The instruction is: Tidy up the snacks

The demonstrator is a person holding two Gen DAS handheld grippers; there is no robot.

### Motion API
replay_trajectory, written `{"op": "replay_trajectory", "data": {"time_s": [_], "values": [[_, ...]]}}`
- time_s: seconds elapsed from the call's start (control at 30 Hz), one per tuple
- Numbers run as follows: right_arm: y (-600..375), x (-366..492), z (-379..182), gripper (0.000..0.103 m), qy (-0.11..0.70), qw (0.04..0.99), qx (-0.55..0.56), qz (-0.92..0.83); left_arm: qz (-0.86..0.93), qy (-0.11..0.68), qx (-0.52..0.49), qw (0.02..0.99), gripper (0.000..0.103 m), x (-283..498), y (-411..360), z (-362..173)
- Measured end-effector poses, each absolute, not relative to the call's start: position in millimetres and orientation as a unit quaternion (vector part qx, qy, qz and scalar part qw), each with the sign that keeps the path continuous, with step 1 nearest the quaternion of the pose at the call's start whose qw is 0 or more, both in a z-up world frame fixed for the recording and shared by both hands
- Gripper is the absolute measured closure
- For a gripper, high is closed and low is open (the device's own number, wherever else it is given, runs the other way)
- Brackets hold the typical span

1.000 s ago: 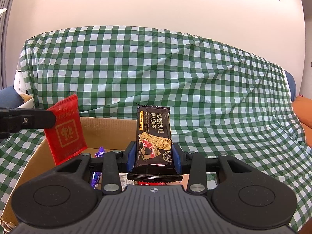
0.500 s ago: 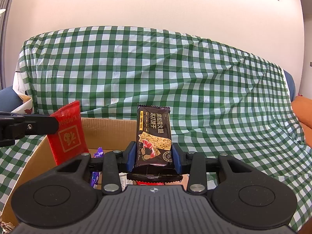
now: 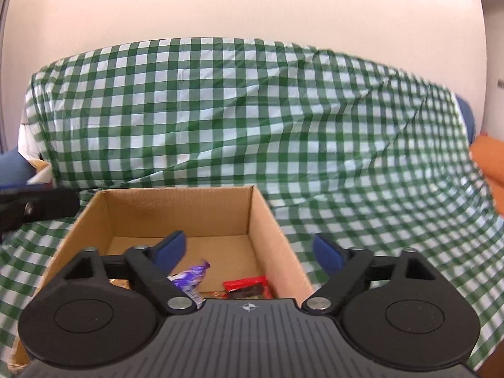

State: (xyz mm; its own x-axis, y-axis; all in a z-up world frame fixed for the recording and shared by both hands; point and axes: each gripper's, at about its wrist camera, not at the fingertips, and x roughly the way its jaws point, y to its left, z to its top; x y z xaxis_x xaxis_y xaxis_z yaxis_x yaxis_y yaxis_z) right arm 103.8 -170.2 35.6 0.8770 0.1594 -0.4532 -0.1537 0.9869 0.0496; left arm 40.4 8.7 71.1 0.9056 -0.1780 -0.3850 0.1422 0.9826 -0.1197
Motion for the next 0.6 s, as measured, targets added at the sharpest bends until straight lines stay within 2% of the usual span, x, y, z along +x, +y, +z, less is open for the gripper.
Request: {"op": "replay_trajectory", "data": {"time_s": [0.1,0.37,0.47,0.6], "values": [[-177,96,41,0.001,0.237,0.967,0.02,0.089,-0.063,0.241,-0.041,0.968,0.02,29,14,73],[-196,57,50,0.001,0.255,0.961,0.06,0.087,-0.013,0.23,-0.071,0.97,0.017,-30,7,86],[-200,38,49,0.001,0.267,0.958,0.077,0.078,-0.016,0.245,-0.072,0.967,0.0,-40,1,76],[-195,25,42,0.001,0.289,0.953,0.058,0.073,0.008,0.271,-0.081,0.959,0.0,-56,-1,41]]}}
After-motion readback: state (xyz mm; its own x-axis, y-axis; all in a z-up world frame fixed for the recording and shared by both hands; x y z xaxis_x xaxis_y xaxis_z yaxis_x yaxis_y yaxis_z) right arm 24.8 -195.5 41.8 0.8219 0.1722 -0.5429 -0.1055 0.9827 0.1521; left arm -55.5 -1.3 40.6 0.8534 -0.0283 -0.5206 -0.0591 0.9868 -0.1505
